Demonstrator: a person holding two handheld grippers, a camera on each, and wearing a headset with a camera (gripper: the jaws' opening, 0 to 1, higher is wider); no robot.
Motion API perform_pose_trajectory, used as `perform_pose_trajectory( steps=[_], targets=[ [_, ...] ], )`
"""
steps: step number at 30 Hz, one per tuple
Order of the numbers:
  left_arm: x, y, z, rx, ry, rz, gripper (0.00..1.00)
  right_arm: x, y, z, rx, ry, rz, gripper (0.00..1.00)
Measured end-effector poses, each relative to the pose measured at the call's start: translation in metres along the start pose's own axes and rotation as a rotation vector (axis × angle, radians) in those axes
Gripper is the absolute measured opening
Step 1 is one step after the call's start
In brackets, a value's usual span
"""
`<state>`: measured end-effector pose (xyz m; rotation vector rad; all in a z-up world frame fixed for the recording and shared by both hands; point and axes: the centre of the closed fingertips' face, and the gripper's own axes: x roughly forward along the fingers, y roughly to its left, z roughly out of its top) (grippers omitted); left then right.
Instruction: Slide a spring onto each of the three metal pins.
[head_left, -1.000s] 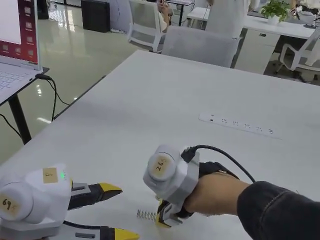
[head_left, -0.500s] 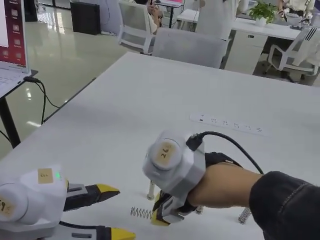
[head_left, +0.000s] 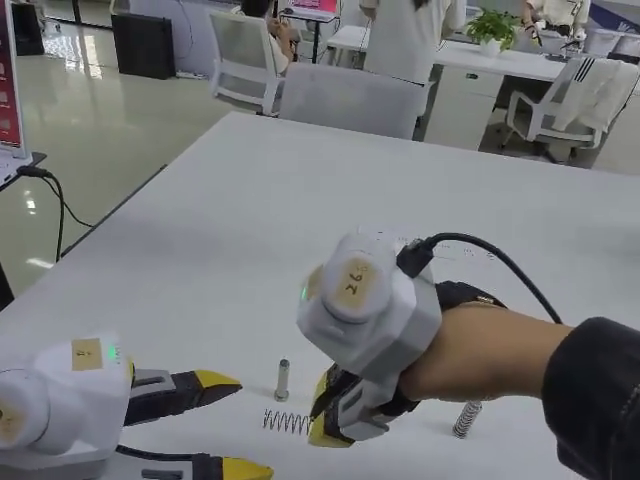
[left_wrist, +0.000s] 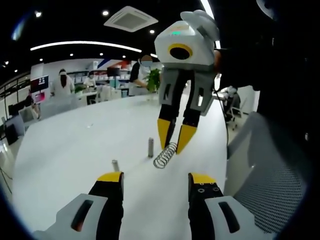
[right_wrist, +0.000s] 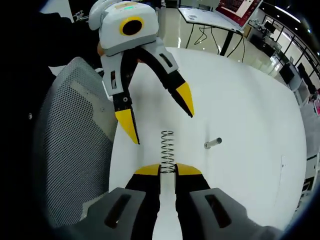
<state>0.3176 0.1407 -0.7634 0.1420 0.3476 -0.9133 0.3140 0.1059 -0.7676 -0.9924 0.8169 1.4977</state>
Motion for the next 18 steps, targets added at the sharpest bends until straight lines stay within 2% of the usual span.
perform_pose_trajectory(
  steps=[8, 18],
  targets=[
    [0.009, -0.013, 0.012, 0.024, -0.015, -0.04, 0.44, -0.02, 0.005, -0.001, -0.018, -0.003, -0.009, 0.07],
    [0.016, -0.03, 0.029, 0.049, -0.043, -0.102, 0.37, -0.033, 0.012, -0.018, -0.045, 0.057, -0.007, 0.07]
  ],
)
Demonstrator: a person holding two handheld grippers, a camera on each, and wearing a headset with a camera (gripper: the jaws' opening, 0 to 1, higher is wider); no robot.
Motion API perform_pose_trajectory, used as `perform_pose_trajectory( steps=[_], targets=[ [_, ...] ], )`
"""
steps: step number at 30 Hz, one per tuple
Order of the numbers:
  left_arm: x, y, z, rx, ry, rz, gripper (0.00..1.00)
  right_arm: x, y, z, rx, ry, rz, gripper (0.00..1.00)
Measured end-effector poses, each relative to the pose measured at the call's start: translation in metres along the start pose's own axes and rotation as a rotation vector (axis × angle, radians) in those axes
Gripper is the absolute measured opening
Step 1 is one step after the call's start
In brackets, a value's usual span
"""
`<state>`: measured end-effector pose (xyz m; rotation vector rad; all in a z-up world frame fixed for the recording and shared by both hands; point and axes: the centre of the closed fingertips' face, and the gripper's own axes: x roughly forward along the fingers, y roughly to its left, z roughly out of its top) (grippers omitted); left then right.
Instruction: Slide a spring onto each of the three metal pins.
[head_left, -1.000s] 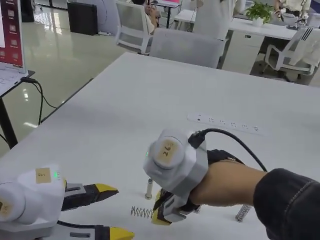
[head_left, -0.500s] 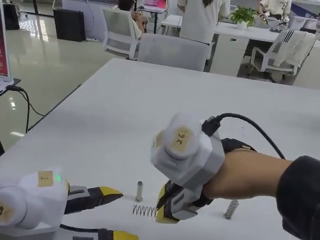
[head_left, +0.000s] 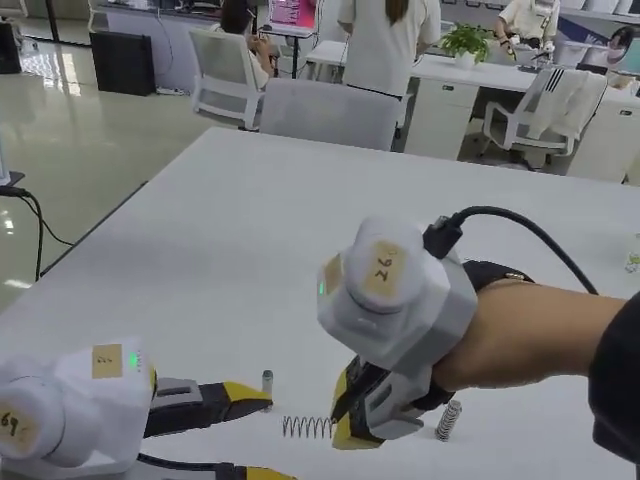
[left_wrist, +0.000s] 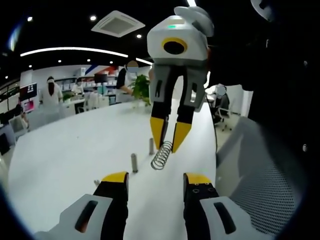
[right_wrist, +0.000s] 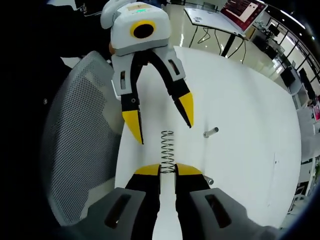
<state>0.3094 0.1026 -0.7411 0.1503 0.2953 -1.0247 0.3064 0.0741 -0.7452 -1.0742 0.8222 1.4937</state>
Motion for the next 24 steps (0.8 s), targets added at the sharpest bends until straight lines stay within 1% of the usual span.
perform_pose_trajectory(
  steps=[4, 13, 24],
  targets=[
    [0.005, -0.006, 0.009, 0.01, -0.013, -0.034, 0.33, -0.004, 0.003, -0.006, -0.006, 0.013, 0.004, 0.07],
    [0.018, -0.022, 0.022, 0.047, -0.025, -0.102, 0.24, -0.009, 0.006, -0.014, -0.021, 0.042, 0.005, 0.07],
    [0.02, -0.026, 0.021, 0.053, -0.022, -0.128, 0.15, -0.01, 0.009, -0.015, -0.043, 0.051, 0.006, 0.07]
  ],
)
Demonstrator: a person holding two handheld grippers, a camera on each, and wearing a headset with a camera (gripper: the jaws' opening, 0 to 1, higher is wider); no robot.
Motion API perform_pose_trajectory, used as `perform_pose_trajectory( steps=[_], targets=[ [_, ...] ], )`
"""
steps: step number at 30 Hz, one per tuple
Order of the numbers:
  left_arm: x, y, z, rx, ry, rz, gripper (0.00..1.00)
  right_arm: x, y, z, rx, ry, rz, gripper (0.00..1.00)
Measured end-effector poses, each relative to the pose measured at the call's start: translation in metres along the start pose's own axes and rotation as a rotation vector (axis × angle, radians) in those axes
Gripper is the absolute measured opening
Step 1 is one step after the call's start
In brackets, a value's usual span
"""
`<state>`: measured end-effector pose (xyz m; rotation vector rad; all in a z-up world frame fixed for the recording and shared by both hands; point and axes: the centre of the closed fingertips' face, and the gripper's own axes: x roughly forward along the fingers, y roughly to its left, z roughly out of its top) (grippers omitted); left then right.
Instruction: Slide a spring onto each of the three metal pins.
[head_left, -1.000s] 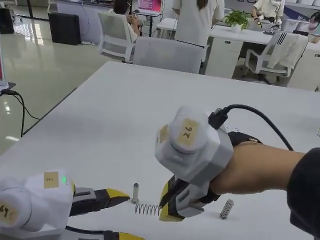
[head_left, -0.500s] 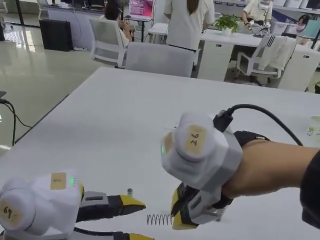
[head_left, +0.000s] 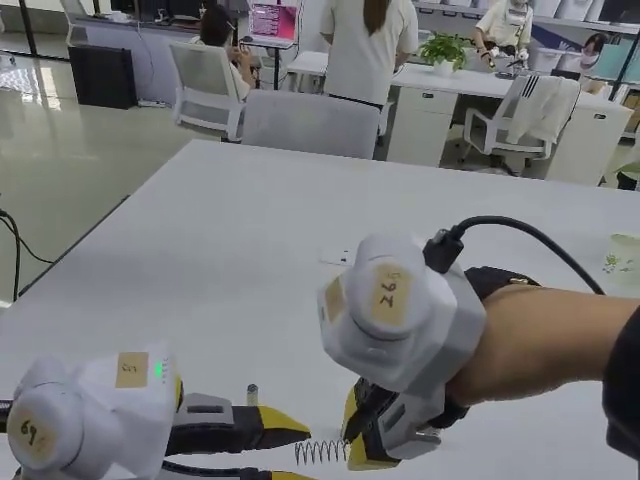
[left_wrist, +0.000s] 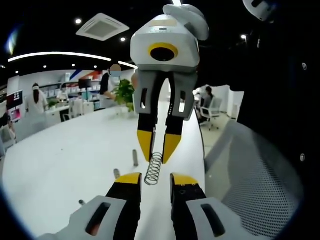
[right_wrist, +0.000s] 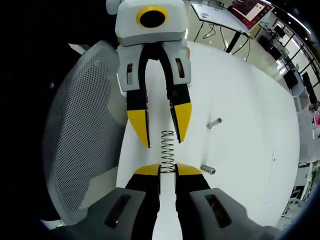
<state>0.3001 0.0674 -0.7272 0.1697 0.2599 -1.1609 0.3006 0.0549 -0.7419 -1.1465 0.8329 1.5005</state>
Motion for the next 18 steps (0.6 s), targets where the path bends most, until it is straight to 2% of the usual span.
perform_pose_trajectory(
  steps=[18],
  targets=[
    [0.0019, -0.0036, -0.0028, 0.016, 0.01, -0.024, 0.03, 0.002, 0.0046, -0.0015, -0.057, 0.02, 0.012, 0.07]
  ],
)
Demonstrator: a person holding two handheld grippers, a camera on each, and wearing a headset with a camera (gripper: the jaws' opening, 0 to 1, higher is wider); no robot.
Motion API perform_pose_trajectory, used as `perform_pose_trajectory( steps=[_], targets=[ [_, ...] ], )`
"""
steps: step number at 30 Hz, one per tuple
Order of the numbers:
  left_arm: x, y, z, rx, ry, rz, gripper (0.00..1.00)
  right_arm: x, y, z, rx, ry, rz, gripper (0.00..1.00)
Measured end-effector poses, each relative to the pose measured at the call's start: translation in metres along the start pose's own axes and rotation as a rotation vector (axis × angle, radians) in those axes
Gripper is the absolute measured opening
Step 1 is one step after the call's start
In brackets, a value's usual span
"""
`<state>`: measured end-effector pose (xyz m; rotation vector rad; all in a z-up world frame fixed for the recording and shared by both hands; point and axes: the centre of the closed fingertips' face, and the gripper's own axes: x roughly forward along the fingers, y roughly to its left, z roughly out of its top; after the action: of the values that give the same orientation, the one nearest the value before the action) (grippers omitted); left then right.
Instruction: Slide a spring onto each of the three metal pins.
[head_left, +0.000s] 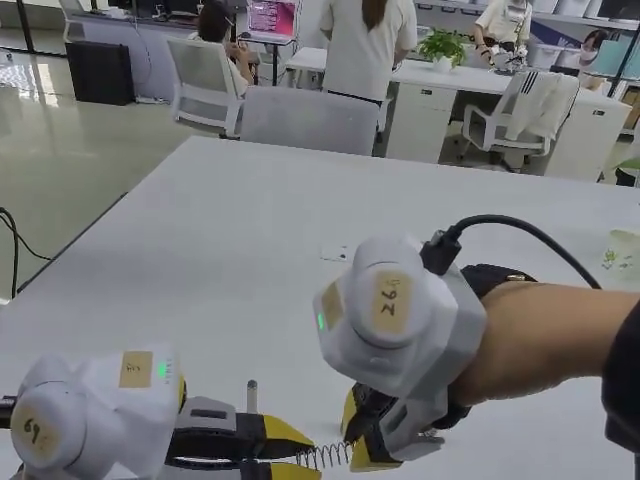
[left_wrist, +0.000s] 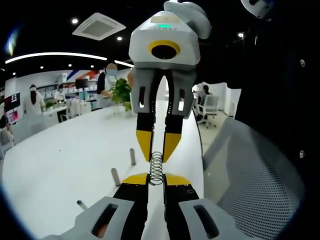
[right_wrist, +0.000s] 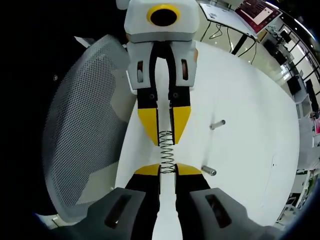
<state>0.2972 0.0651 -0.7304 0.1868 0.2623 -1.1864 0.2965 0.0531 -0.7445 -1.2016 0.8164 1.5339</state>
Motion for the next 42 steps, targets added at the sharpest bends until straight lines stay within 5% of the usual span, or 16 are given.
perform_pose_trajectory(
  steps=[31, 42],
  targets=[
    [-0.003, -0.003, 0.01, -0.009, -0.049, -0.012, 0.02, 0.008, 0.001, -0.004, 0.036, -0.05, 0.015, 0.09],
    [-0.002, -0.002, 0.008, -0.005, -0.048, -0.009, 0.02, -0.007, -0.001, 0.005, 0.042, -0.086, -0.002, 0.08]
  ],
)
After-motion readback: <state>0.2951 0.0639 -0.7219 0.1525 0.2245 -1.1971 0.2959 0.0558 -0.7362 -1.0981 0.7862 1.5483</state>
